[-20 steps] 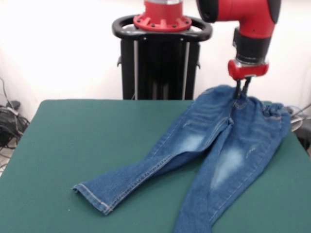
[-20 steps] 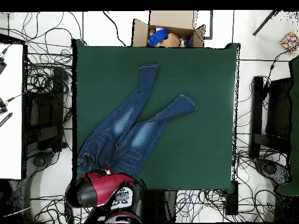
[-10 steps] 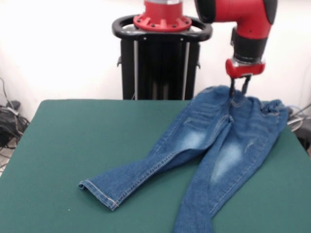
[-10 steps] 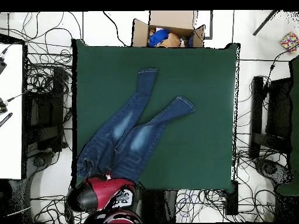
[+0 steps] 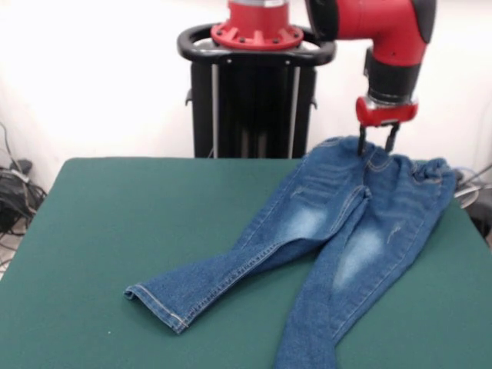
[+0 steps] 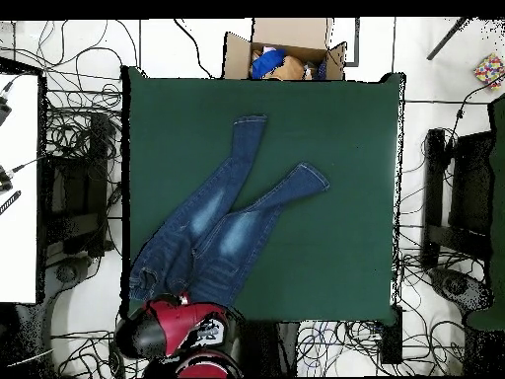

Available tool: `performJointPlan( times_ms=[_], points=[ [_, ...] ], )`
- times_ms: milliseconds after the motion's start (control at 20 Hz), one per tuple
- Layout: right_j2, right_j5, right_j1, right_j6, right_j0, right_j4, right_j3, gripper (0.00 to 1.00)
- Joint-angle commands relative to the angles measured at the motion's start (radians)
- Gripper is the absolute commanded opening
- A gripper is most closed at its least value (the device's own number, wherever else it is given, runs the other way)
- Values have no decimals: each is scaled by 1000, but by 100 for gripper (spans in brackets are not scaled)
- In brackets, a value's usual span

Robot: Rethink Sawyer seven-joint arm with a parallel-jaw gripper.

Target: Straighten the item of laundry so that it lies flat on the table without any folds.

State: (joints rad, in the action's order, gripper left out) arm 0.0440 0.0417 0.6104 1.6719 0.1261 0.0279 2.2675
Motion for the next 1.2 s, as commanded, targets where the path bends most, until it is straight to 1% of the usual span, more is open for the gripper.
performJointPlan(
  times_ms=[50, 150, 250, 450, 700, 750, 950, 1100, 1200],
  points=[
    [-17, -110, 3, 217, 13, -103, -75, 100],
    [-50, -133, 5, 211, 40, -124, -118, 100],
    [-105, -184, -16, 182, 79, -144, -212, 100],
    [-129, -278, -42, 130, 70, -139, -339, 100],
    [-136, -322, -37, 123, 54, -100, -407, 100],
    [-134, -320, -40, 116, 45, -86, -419, 100],
    [-76, -333, -67, 62, -38, -43, -466, 100],
    [-46, -337, -83, 24, -85, -17, -505, 100],
    [-22, -371, -86, -6, -122, -4, -530, 100]
  ],
)
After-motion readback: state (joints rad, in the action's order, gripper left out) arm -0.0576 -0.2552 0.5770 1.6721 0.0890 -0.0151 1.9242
